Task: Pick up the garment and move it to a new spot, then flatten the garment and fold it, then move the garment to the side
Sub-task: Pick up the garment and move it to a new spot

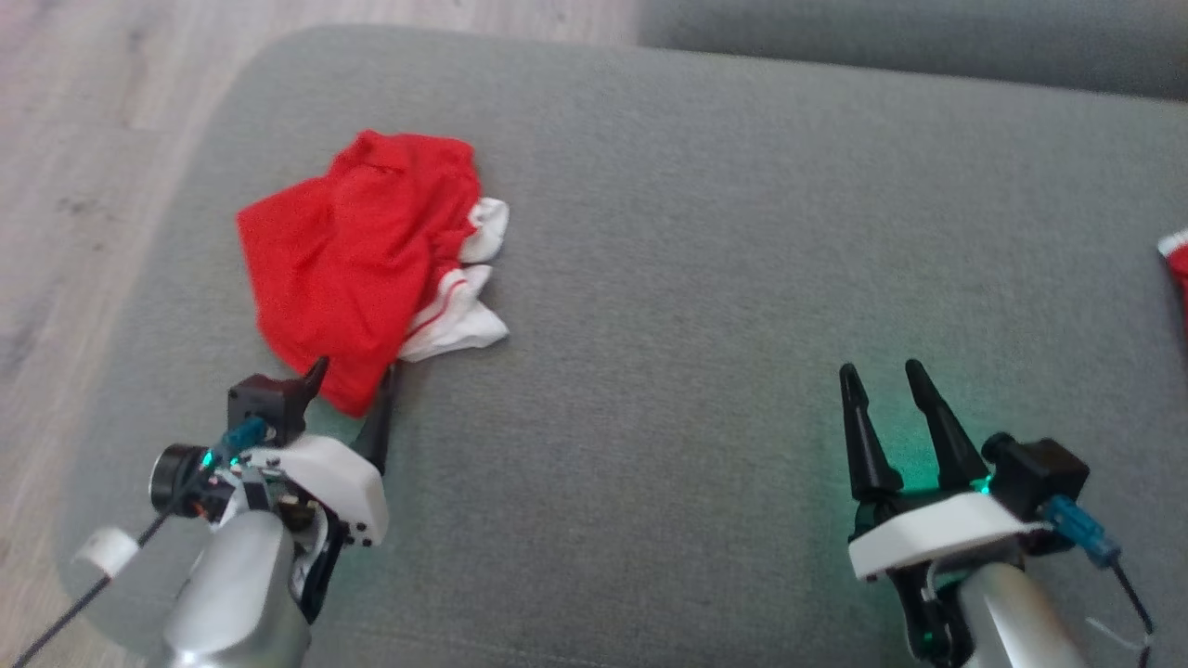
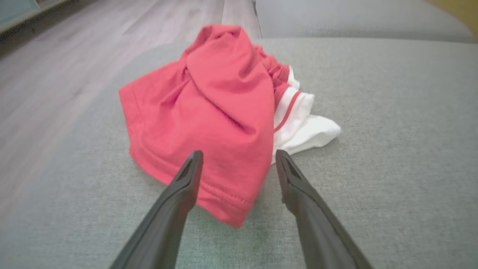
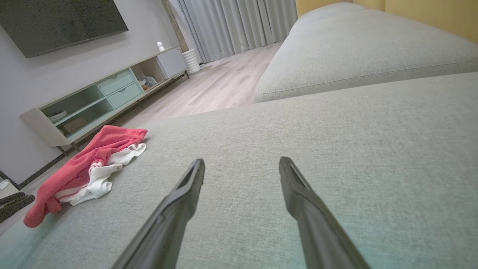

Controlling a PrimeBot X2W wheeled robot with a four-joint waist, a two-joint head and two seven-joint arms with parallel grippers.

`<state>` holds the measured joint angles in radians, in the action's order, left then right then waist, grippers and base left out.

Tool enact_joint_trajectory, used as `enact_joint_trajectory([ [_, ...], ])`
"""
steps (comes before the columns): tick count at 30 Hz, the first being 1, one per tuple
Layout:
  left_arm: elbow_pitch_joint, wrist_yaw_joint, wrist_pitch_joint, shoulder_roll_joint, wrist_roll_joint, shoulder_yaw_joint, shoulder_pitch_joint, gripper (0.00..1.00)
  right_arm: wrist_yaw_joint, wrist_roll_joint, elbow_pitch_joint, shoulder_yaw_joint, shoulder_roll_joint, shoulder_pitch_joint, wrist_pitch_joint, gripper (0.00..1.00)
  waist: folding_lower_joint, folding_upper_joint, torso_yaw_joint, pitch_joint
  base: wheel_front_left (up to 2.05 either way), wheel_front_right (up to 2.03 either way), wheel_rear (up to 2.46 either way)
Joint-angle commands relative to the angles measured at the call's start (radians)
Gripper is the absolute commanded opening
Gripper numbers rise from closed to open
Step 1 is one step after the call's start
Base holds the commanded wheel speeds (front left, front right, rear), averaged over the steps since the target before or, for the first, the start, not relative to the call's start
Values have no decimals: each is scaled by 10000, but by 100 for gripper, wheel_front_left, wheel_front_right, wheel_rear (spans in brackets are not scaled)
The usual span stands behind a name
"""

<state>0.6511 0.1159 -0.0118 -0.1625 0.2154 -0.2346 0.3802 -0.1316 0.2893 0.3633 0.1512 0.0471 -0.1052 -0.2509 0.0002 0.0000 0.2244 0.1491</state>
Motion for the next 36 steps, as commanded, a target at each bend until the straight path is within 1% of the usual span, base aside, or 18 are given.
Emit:
enact_joint_trajectory([
  [1, 37, 37, 112, -332, 128, 282, 464, 100, 9, -66, -361, 206, 32, -454, -108, 100, -2, 0, -304, 313, 0, 0, 0],
  [4, 747, 49, 155, -426, 216, 316, 880, 100, 9, -105, -377, 220, 32, -530, -108, 100, -2, 0, -435, 467, 0, 0, 0],
  [7, 1304, 65, -99, -446, 287, 295, 1114, 100, 9, -144, -388, 216, 32, -560, -108, 100, -2, 0, -497, 522, 0, 0, 0],
  [8, 1425, 75, -242, -439, 316, 265, 1168, 96, 9, -146, -386, 205, 32, -558, -108, 100, -2, 0, -502, 520, 0, 0, 0],
  [9, 1486, 76, -517, -464, 333, 282, 1228, 33, 9, -147, -374, 190, 32, -557, -108, 100, -2, 0, -501, 508, 0, 0, 0],
  [10, 1538, -13, -836, -500, 352, 363, 1290, 0, 9, -154, -352, 184, 32, -552, -108, 100, -2, 0, -502, 481, 0, 0, 0],
  [15, 1594, -893, -2124, -751, 87, 603, 1508, 0, 9, -67, -205, 289, 32, -501, -109, 100, -2, 0, -547, 91, 0, 0, 0],
  [18, 906, -1253, -2437, -908, -140, 686, 1590, 0, 9, 32, -183, 312, 32, -486, -109, 100, -2, 0, -636, -155, 0, 0, 0],
  [19, -703, -1553, -2490, -1110, -484, 818, 1597, 0, 9, 128, -197, 351, 32, -498, -109, 100, -2, 0, -801, -354, 0, 0, 0],
  [21, -2061, -1672, -2494, -1219, -752, 902, 1480, 0, 9, 177, -226, 347, 32, -508, -109, 100, -2, 0, -957, -459, 0, 0, 0],
  [24, -3702, -1607, -2496, -1201, -1054, 802, 1308, 0, 9, 235, -244, 348, 32, -471, -109, 100, -2, 0, -1263, -611, 0, 0, 0],
  [26, -4188, -1426, -2497, -1074, -1069, 628, 1248, 0, 9, 252, -250, 391, 32, -461, -109, 100, -2, 0, -1527, -670, 0, 0, 0],
  [30, -4324, -974, -2498, -565, -1017, -43, 1479, 0, 9, 344, -274, 480, 32, -433, -109, 100, -2, 0, -2184, -754, 0, 0, 0],
  [31, -4324, -974, -2498, -565, -1017, -43, 1479, 0, 9, 344, -274, 480, 32, -433, -109, 100, -2, 0, -2184, -754, 0, 0, 0],
  [36, -4152, -568, -2371, 358, -998, -1089, 1995, 0, 9, 423, -335, 694, 32, -491, -109, 100, -2, 0, -3145, -629, 0, 0, 0],
])
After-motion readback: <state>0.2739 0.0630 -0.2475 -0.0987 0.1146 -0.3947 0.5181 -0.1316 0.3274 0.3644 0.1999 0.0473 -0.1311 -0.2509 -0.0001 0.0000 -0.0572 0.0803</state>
